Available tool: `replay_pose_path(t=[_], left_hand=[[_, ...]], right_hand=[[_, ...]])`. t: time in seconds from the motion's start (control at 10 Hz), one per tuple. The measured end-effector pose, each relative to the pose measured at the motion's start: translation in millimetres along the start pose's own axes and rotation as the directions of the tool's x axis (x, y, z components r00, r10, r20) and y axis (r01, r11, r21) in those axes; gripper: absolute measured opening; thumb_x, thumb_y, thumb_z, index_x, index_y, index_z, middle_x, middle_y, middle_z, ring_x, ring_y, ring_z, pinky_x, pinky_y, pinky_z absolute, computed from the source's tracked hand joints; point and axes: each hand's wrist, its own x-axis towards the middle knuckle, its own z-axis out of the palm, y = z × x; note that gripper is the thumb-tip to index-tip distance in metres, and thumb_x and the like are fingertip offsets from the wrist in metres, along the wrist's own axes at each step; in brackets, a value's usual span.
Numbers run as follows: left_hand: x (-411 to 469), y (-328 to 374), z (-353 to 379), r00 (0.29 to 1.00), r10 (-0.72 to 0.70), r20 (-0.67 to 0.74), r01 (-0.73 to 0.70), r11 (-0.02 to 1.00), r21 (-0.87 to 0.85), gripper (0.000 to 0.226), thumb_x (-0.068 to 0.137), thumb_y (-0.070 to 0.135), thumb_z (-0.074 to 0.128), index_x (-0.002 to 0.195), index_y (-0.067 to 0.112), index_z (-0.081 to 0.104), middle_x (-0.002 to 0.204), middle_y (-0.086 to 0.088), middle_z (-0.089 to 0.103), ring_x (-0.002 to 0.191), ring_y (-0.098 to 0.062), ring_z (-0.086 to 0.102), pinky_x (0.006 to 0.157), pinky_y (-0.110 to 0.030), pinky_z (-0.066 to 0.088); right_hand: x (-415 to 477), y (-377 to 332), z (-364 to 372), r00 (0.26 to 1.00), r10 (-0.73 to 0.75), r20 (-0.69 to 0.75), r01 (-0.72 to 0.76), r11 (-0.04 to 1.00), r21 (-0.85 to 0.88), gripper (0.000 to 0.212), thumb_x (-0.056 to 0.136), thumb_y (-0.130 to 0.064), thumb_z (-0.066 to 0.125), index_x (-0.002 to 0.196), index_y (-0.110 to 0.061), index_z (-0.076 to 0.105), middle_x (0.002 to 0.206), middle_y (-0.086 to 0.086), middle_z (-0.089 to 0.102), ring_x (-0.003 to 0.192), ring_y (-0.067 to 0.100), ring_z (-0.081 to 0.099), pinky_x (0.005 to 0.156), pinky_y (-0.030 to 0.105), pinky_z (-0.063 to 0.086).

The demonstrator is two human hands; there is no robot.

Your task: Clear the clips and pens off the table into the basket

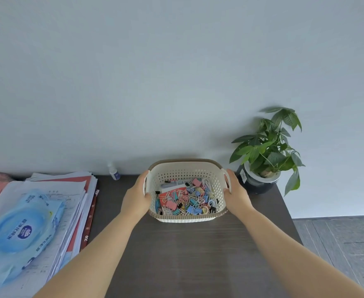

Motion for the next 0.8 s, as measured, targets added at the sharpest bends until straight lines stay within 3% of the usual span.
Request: replay_pose_path(t=[0.1, 0.2, 0.3, 0.4, 0.5, 0.6, 0.7, 0.8], left_hand=[[5.9, 3.0, -0.5, 1.000, -0.001, 0.000, 0.001, 1.000, 0.016, 0.066, 0.087, 0.003, 0.042, 0.143, 0.032, 0.023, 0.128, -0.008, 0.058, 0.091, -0.025, 0.061, 0.063, -0.030, 0.046], [10.6, 6.0, -1.8, 1.000, -0.008, 0.005, 0.008, 1.000, 0.026, 0.066, 0.087, 0.004, 0.040, 0.144, 0.032, 0.021, 0.124, -0.008, 0.060, 0.082, -0.021, 0.060, 0.058, -0.028, 0.046], [16.2, 6.3, -2.6, 1.000, 0.012, 0.010, -0.012, 0.998, 0.055, 0.066, 0.088, 0.004, 0.040, 0.144, 0.032, 0.019, 0.114, -0.009, 0.063, 0.071, -0.017, 0.060, 0.049, -0.025, 0.046], [18.0, 6.8, -2.4, 1.000, -0.003, 0.015, 0.002, 0.997, 0.083, 0.067, 0.088, 0.005, 0.042, 0.144, 0.031, 0.016, 0.099, -0.008, 0.064, 0.066, -0.022, 0.063, 0.050, -0.035, 0.050], [20.0, 4.4, 0.4, 1.000, -0.005, 0.017, 0.004, 0.994, 0.108, 0.068, 0.089, 0.005, 0.041, 0.145, 0.030, 0.011, 0.090, -0.006, 0.062, 0.060, -0.020, 0.062, 0.045, -0.034, 0.048], [14.1, 15.5, -5.3, 0.998, 0.007, 0.065, -0.015, 0.990, 0.139, 0.067, 0.091, 0.005, 0.041, 0.146, 0.022, 0.006, 0.084, -0.007, 0.055, 0.053, -0.012, 0.051, 0.040, -0.023, 0.034], [11.8, 24.2, -12.6, 0.986, 0.004, 0.166, -0.022, 0.994, 0.106, 0.069, 0.091, 0.008, 0.047, 0.145, 0.016, 0.003, 0.109, -0.014, 0.057, 0.064, -0.012, 0.054, 0.048, -0.022, 0.043], [11.0, 29.0, -31.4, 0.993, 0.019, 0.120, -0.033, 0.993, 0.118, 0.086, 0.086, 0.020, 0.060, 0.146, 0.014, -0.002, 0.145, -0.015, 0.036, 0.118, -0.030, 0.050, 0.092, -0.040, 0.050]], right_hand=[[6.5, -3.0, 0.1, 1.000, 0.014, 0.010, -0.014, 1.000, -0.002, 0.064, 0.092, -0.005, 0.035, 0.147, -0.030, 0.011, 0.126, 0.018, 0.056, 0.083, 0.029, 0.062, 0.068, 0.033, 0.048], [11.9, -7.2, -0.1, 0.999, 0.025, 0.027, -0.025, 0.999, -0.023, 0.066, 0.092, -0.005, 0.035, 0.148, -0.029, 0.007, 0.117, 0.021, 0.061, 0.070, 0.027, 0.059, 0.061, 0.034, 0.047], [19.3, -8.5, 0.9, 0.999, 0.018, 0.039, -0.016, 0.999, -0.048, 0.068, 0.092, -0.002, 0.036, 0.148, -0.026, 0.005, 0.123, 0.023, 0.057, 0.066, 0.025, 0.054, 0.059, 0.036, 0.045], [20.5, -12.9, 2.1, 1.000, 0.011, 0.010, -0.010, 0.998, -0.062, 0.065, 0.092, 0.001, 0.036, 0.146, -0.024, 0.012, 0.129, 0.028, 0.050, 0.071, 0.019, 0.048, 0.073, 0.035, 0.043], [18.8, -15.1, 4.6, 1.000, -0.010, -0.005, 0.010, 0.998, -0.058, 0.062, 0.092, 0.001, 0.035, 0.145, -0.024, 0.017, 0.127, 0.030, 0.050, 0.090, 0.027, 0.051, 0.080, 0.035, 0.041], [17.2, -18.8, 0.6, 1.000, 0.011, 0.020, -0.009, 0.995, -0.098, 0.063, 0.092, 0.001, 0.035, 0.146, -0.021, 0.015, 0.128, 0.031, 0.049, 0.107, 0.039, 0.055, 0.087, 0.041, 0.045], [16.2, -21.3, -6.0, 0.993, 0.039, 0.116, -0.023, 0.990, -0.139, 0.071, 0.093, -0.009, 0.043, 0.148, -0.020, -0.002, 0.142, 0.023, 0.040, 0.104, 0.034, 0.059, 0.082, 0.038, 0.047], [-0.3, -26.7, -20.8, 0.957, 0.061, 0.285, 0.038, 0.943, -0.330, 0.090, 0.092, -0.030, 0.051, 0.144, -0.025, -0.022, 0.158, 0.010, -0.001, 0.132, 0.032, 0.040, 0.106, 0.039, 0.037]])
